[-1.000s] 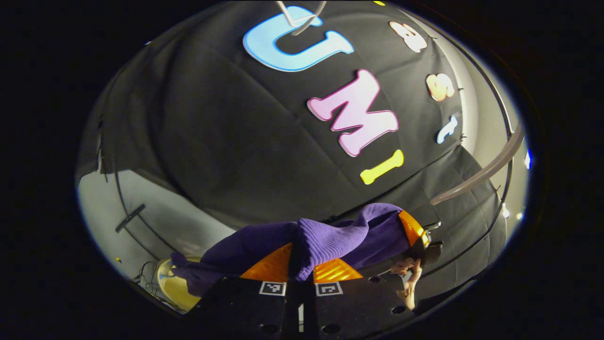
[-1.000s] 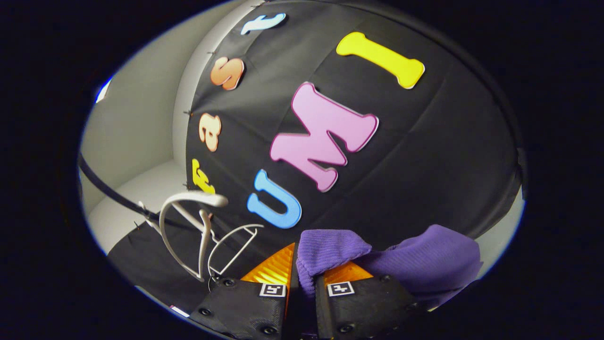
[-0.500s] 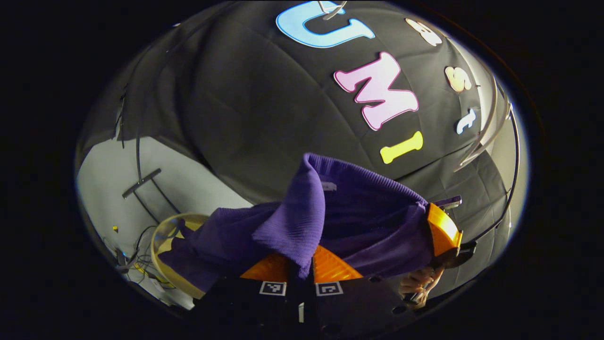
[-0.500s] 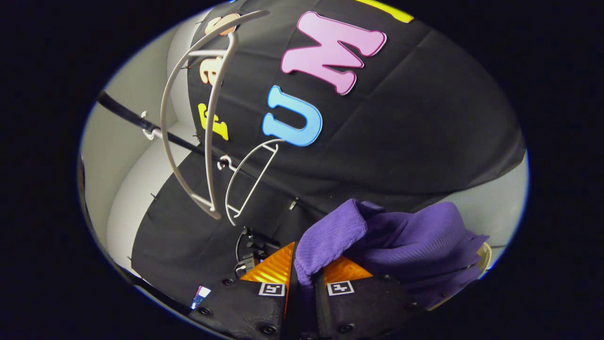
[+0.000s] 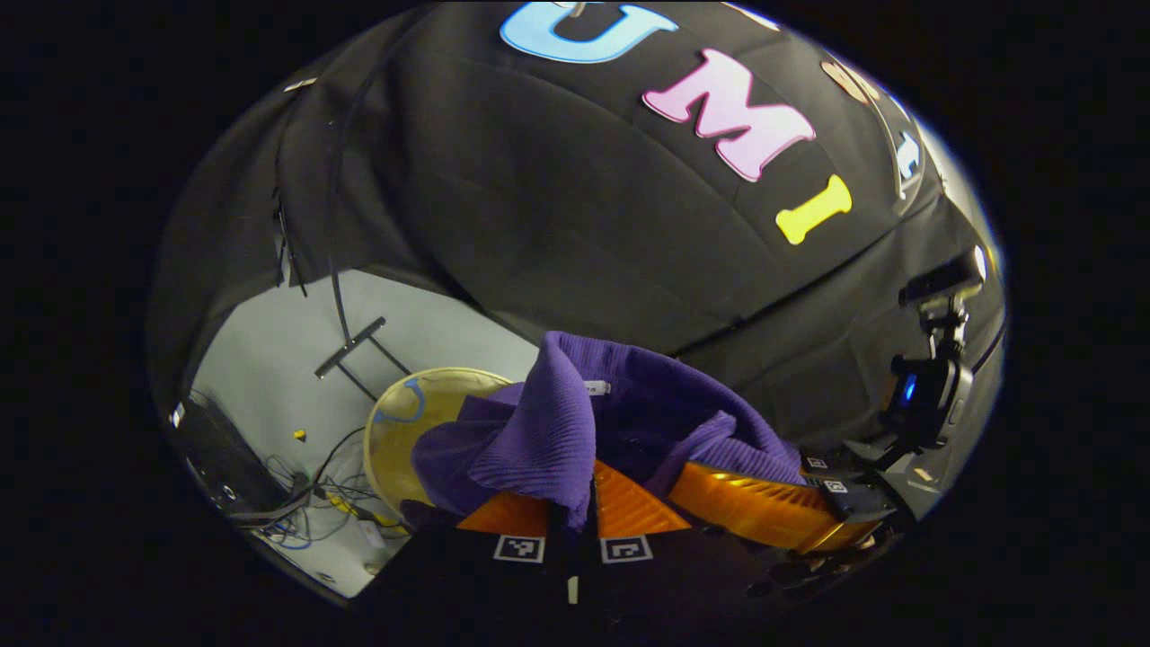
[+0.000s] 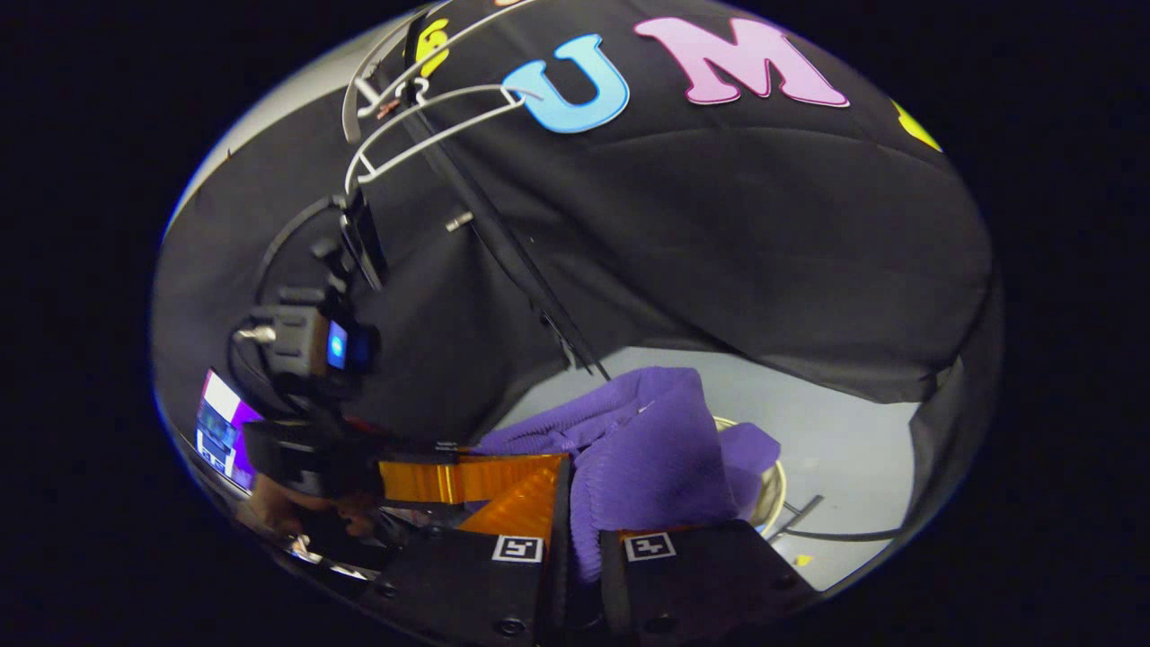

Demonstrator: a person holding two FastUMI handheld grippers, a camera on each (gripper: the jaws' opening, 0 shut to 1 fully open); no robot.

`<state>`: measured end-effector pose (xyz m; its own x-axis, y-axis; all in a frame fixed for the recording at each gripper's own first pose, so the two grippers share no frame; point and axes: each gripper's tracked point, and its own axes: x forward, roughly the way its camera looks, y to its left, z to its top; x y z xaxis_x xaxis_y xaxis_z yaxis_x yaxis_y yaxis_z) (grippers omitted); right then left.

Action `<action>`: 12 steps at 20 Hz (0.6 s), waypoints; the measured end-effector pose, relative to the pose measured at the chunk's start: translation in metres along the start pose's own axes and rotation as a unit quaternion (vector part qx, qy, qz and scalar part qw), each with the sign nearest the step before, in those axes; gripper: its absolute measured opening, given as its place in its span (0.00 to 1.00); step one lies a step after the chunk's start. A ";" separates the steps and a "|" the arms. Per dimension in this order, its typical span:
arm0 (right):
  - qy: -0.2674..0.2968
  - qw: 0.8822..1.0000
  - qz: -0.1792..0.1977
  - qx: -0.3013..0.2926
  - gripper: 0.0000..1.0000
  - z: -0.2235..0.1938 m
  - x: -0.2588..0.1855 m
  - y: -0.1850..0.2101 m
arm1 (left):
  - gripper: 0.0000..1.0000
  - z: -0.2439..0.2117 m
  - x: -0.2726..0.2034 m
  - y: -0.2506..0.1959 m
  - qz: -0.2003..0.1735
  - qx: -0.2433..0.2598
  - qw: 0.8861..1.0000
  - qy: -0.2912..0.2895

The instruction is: Grasp the clothes on the hanger with both hands and then place them into the laundry hamper below.

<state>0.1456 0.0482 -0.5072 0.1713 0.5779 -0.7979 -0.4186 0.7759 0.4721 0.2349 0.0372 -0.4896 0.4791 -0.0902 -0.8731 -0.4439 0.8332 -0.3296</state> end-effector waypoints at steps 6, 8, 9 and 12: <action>0.082 0.993 -0.071 -0.053 0.19 -0.043 0.020 -0.022 | 0.09 -0.016 0.019 0.032 0.088 0.055 0.993 0.047; 0.087 0.991 -0.088 -0.048 0.38 -0.043 0.019 -0.035 | 0.29 -0.018 0.025 0.040 0.100 0.061 0.992 0.056; 0.086 0.991 -0.094 -0.044 0.53 -0.042 0.017 -0.041 | 0.46 -0.017 0.024 0.042 0.102 0.063 0.991 0.056; 0.081 0.989 -0.114 -0.048 0.85 -0.040 0.011 -0.051 | 0.89 -0.021 0.016 0.050 0.110 0.059 0.990 0.059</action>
<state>0.1328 0.0051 -0.5550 0.1292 0.3358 -0.9330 -0.4700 0.8493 0.2406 0.2046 0.0660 -0.5278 0.2860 0.0444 -0.9572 -0.4331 0.8971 -0.0878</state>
